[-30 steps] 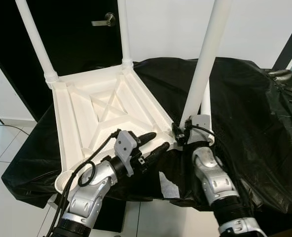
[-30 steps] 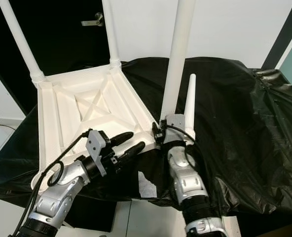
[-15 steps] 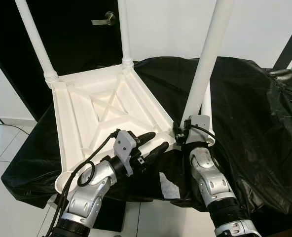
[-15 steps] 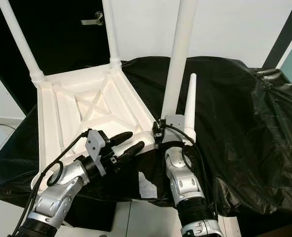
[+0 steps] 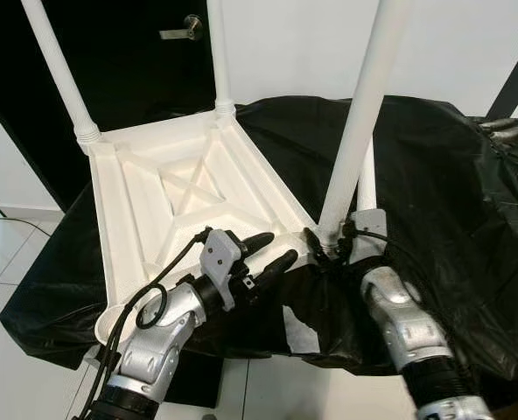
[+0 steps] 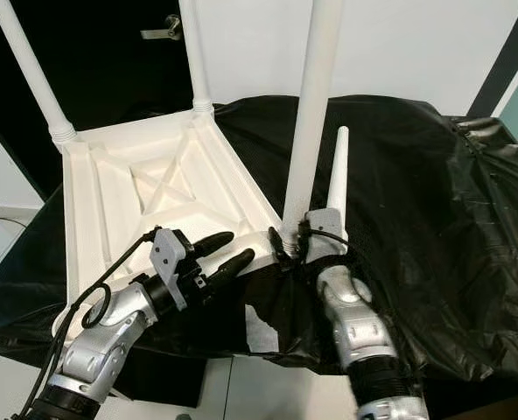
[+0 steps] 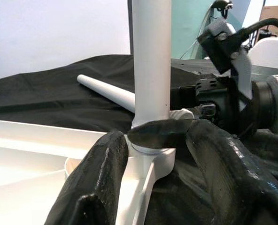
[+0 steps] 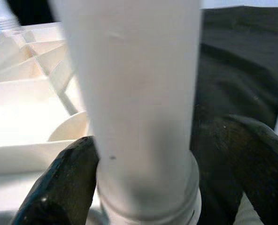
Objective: Building children table
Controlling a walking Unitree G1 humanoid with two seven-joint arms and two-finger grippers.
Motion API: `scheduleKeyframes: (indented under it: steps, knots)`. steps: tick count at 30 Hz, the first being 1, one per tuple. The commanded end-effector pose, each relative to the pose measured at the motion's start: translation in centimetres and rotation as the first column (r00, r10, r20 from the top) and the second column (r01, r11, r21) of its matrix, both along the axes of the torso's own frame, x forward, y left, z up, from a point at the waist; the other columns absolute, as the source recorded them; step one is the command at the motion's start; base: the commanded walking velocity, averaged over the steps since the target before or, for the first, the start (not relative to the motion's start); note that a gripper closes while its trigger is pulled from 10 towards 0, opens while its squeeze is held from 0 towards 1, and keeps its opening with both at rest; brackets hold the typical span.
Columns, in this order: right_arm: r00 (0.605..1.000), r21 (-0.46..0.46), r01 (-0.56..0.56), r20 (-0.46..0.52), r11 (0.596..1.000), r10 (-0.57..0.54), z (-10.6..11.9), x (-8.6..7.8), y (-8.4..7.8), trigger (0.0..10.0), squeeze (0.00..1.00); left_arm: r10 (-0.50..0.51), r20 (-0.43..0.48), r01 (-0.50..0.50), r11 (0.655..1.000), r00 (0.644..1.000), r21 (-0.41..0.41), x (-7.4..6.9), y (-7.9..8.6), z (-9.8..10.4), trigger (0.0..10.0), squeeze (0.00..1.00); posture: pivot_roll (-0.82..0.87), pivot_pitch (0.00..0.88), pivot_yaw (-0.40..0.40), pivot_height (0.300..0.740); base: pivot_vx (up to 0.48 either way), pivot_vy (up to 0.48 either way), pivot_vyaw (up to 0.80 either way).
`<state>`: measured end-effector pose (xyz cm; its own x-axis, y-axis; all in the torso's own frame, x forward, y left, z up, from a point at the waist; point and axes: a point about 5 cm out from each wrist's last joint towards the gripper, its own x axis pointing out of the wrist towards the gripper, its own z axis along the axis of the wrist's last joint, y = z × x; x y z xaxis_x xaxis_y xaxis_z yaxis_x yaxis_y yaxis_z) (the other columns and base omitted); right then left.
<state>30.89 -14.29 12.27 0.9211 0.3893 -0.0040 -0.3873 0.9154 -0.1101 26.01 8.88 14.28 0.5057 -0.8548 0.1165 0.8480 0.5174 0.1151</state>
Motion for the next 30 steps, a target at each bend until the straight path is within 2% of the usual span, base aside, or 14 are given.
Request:
scheduleKeyframes:
  steps: [1,2,3,4,6,12,14,15,17,23,27,30]
  knots:
    - [0.996,-0.007,-0.085,0.001,0.996,0.085,0.2,0.2,-0.3,10.0,0.16,-0.058,0.006,0.058,0.998,0.998,0.019,-0.3,-0.4,0.0,10.0,0.0,-0.01,0.0,-0.001,0.74,0.0,0.0,0.0]
    - [0.996,-0.007,-0.085,0.001,0.996,0.085,0.2,0.2,-0.3,10.0,0.16,-0.058,0.006,0.058,0.998,0.998,0.019,-0.3,-0.4,0.0,10.0,0.0,-0.01,0.0,-0.001,0.74,0.0,0.0,0.0]
    - [0.992,-0.031,-0.125,-0.001,0.992,0.125,0.4,0.5,-0.6,10.0,0.0,-0.062,0.005,0.061,0.998,0.998,0.02,-0.3,-0.5,0.0,10.0,0.0,-0.01,0.0,-0.001,0.74,0.0,0.0,0.0]
    - [0.992,-0.031,-0.125,-0.001,0.992,0.125,0.4,0.5,-0.6,10.0,0.0,-0.062,0.005,0.061,0.998,0.998,0.02,-0.3,-0.5,0.0,10.0,0.0,-0.01,0.0,-0.001,0.74,0.0,0.0,0.0]
    - [0.977,-0.07,-0.212,-0.009,0.975,0.212,0.7,1.2,-0.7,10.0,0.0,-0.066,0.006,0.066,0.998,0.998,0.022,-0.2,-0.5,0.0,10.0,0.0,0.0,0.0,-0.004,0.74,0.0,0.0,0.0]
    - [0.955,-0.096,-0.295,-0.022,0.951,0.294,1.0,2.1,-0.5,10.0,0.0,-0.067,0.008,0.067,0.997,0.998,0.023,-0.3,-0.5,0.0,10.0,0.0,0.01,0.0,-0.012,0.74,0.0,0.0,0.0]
    - [0.932,-0.12,-0.361,-0.047,0.925,0.358,1.1,2.8,0.0,10.0,0.0,-0.061,0.013,0.061,0.998,0.998,0.025,-0.3,-0.4,0.1,10.0,0.0,0.03,0.0,-0.021,0.74,0.0,0.0,0.0]
    - [0.932,-0.12,-0.361,-0.047,0.925,0.358,1.1,2.8,0.0,10.0,0.0,-0.061,0.013,0.061,0.998,0.998,0.025,-0.3,-0.4,0.1,10.0,0.0,0.03,0.0,-0.021,0.74,0.0,0.0,0.0]
    - [0.917,-0.135,-0.399,-0.068,0.907,0.393,1.0,3.2,0.3,0.0,0.0,-0.055,0.015,0.055,0.998,0.998,0.025,-0.4,-0.3,0.1,10.0,0.0,0.03,0.0,-0.029,0.74,0.0,0.0,0.0]
    - [0.911,-0.151,-0.411,-0.102,0.899,0.4,0.5,3.3,-0.1,0.0,0.0,-0.042,0.014,0.042,0.999,0.999,0.025,-0.5,-0.2,0.0,10.0,0.0,0.05,0.0,-0.042,0.74,0.0,0.0,0.0]
    - [0.933,-0.174,-0.353,-0.14,0.919,0.332,-0.5,3.4,-1.1,0.0,0.0,-0.03,0.012,0.029,0.999,0.999,0.036,-0.6,0.0,-0.2,10.0,0.0,0.05,0.0,-0.046,0.74,0.0,0.0,0.0]
    - [0.944,-0.179,-0.32,-0.139,0.93,0.298,-0.7,3.4,-1.2,0.0,0.0,-0.028,0.012,0.028,0.999,1.0,0.039,-0.5,0.0,-0.3,10.0,0.0,0.05,0.0,-0.045,0.74,0.0,0.0,0.0]
